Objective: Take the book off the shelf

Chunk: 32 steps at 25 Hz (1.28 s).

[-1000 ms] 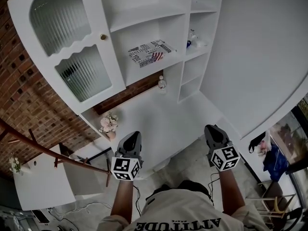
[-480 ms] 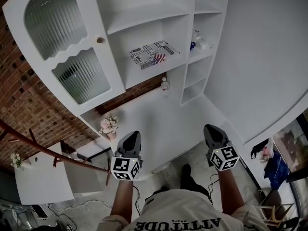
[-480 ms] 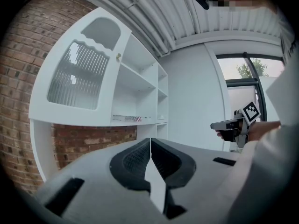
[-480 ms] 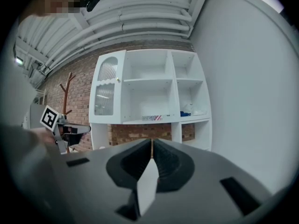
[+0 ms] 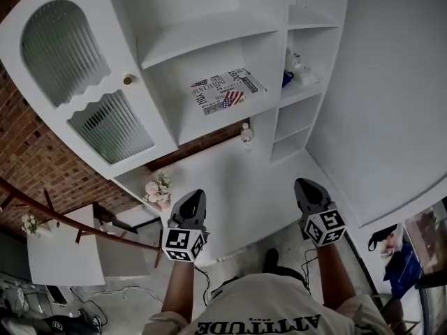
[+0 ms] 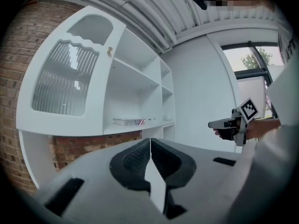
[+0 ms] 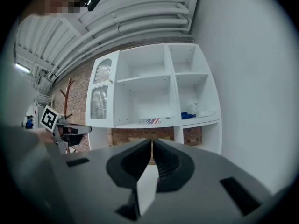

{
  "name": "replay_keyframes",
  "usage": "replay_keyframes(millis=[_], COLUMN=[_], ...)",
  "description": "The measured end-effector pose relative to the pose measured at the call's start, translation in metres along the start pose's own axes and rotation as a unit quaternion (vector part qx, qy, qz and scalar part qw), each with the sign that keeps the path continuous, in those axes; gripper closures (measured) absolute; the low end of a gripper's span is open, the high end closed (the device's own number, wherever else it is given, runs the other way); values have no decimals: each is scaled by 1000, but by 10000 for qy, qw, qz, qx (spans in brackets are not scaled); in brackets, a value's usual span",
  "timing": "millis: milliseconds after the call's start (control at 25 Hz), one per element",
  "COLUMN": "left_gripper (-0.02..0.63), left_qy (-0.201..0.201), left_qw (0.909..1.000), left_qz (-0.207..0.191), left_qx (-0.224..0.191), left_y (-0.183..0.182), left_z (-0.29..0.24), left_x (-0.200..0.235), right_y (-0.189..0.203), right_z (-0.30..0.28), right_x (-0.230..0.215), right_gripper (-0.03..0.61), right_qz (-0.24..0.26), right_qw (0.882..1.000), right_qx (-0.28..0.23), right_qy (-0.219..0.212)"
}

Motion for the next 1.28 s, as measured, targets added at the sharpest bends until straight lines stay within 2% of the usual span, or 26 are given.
replay_keyframes(millis=[400,520,880,1080,1280], left_gripper=[586,586,586,586,586], left_qy=[-245,-187,340,275,378], left_qw=[9987,9968,9813,9730,9650], left_qz=[-420,-703,-1689,-2135,-2457], left_qx=[157,322,861,829,832], left_y=[-7,-6,-9,-30,-45], left_z=[-52,-71,-132,-162,-188], left_x=[-19,-26,-46,-39,-30], right_y=[-1,-1,10,18,22], right_z=[-33,-42,-65,-73,-75], right_x=[-46,-63,-98,-102,-102], right_gripper=[546,546,546,545,545], right_qz=[5,3,-25,-122,-191], right_qw=[9988,9982,9939,9918,9923], right_qx=[72,99,236,298,298], right_qy=[-487,-599,-1077,-1235,-1190])
Point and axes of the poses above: the fingertips, and each gripper's own axes: z backward along the fingers, x to its left, y out of its underside, the point moved 2 cm from there along z, backward along the fingers, and after that the axes turned 13 degrees about -x, right-handed, at the moved point
